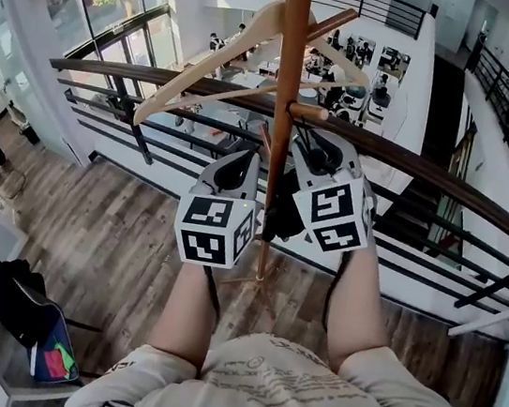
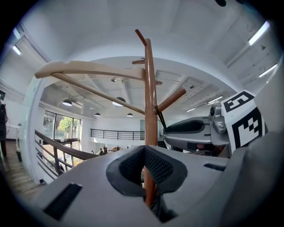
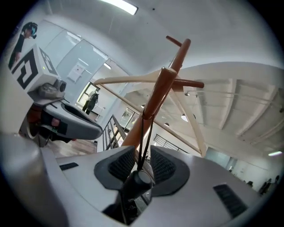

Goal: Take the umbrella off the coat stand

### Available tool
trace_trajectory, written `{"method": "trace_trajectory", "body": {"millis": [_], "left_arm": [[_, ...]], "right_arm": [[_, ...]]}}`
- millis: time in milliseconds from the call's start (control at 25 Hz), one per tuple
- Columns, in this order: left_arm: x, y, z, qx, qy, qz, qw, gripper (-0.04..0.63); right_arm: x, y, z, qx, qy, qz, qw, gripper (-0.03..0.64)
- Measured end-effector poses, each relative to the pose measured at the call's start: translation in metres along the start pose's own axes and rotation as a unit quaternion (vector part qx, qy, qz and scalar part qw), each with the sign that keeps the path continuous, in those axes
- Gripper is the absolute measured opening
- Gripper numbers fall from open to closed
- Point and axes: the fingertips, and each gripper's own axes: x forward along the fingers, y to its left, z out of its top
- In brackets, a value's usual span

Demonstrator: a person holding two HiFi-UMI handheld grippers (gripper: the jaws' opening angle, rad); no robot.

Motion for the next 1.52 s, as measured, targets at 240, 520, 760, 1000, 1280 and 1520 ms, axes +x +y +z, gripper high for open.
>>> {"method": "trace_trajectory", "body": {"millis": [240,520,760,1000,1280,1520], "left_arm": [[-0.002,0.005,-0.002,-0.003,0.004,0.009,0.9999,0.005],[-0.007,0.010,0.001,0.002,0.007,0.016,0.9998,0.004],[-0.016,0.014,0.001,0.003,0.006,0.015,0.9999,0.005],[-0.021,0.014,-0.001,0.001,0.006,0.008,1.0000,0.004],[-0.032,0.007,-0.001,0.001,0.007,-0.006,1.0000,0.005],[-0.039,-0.001,-0.002,-0.003,0.005,-0.020,0.9998,0.005]], "right_arm": [[0.004,-0.008,-0.001,0.032,0.003,-0.008,0.999,0.012],[0.001,-0.015,0.003,0.093,-0.012,0.002,0.996,0.003],[-0.009,-0.014,0.016,0.102,-0.039,-0.022,0.994,0.003],[-0.024,-0.023,0.028,0.114,-0.060,-0.053,0.990,0.003],[-0.050,-0.029,0.045,0.134,-0.086,-0.080,0.984,0.003],[-0.073,-0.032,0.051,0.142,-0.096,-0.101,0.980,0.003]]}}
